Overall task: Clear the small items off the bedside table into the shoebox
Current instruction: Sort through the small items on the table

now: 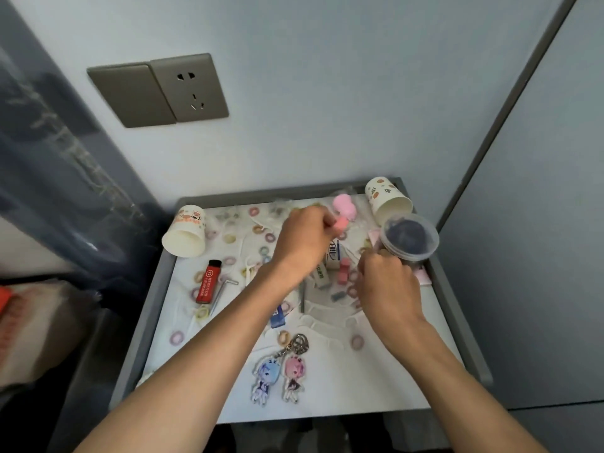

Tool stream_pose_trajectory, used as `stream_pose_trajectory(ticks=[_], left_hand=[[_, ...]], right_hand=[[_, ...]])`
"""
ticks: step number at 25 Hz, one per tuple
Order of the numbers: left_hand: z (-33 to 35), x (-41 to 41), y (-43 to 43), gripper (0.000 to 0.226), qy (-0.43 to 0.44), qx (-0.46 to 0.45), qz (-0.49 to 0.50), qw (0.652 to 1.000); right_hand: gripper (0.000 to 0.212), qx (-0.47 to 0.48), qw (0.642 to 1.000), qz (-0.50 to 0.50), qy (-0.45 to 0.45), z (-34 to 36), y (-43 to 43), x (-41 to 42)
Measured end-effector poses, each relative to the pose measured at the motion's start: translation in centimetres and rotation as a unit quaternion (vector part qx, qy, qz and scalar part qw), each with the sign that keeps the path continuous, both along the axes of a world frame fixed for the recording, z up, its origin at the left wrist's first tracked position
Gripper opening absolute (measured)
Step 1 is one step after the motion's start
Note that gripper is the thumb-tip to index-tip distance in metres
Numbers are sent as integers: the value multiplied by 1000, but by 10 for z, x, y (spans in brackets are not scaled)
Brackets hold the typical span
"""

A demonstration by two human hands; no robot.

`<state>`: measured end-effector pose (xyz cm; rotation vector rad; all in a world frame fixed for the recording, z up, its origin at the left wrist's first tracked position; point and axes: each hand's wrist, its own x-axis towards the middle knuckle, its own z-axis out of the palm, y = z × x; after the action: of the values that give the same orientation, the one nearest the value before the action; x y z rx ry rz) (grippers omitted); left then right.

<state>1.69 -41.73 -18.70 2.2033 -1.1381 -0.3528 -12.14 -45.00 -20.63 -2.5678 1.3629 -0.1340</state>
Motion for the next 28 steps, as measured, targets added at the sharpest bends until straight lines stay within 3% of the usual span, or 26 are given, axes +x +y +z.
stream_pose_trajectory(ticks=[2,4,7,11,14,18,23,28], left_hand=[[9,6,35,19,152,-74,67,983],[13,5,74,34,325,-139,101,930],[12,2,108,32,443,-177,131,869],[12,2,116,25,488,-208,154,834],[11,2,120,22,508,-232,152,816],[9,3,124,20,482,-223,174,829],[4,5,124,17,466,-214,179,840],[0,5,125,16,476,-206,168,838]], right_hand=[[45,12,1000,-7,-22,1,-1,-1],[46,20,999,-4,-26,0,1,1],[30,51,998,25,-35,-5,8,9],[24,90,994,3,-69,-10,14,18],[35,90,995,-8,-37,-15,12,26],[34,72,997,-25,-5,-21,11,34],[18,16,999,-35,-34,-26,9,33],[15,-1,998,-27,-49,-29,8,30]])
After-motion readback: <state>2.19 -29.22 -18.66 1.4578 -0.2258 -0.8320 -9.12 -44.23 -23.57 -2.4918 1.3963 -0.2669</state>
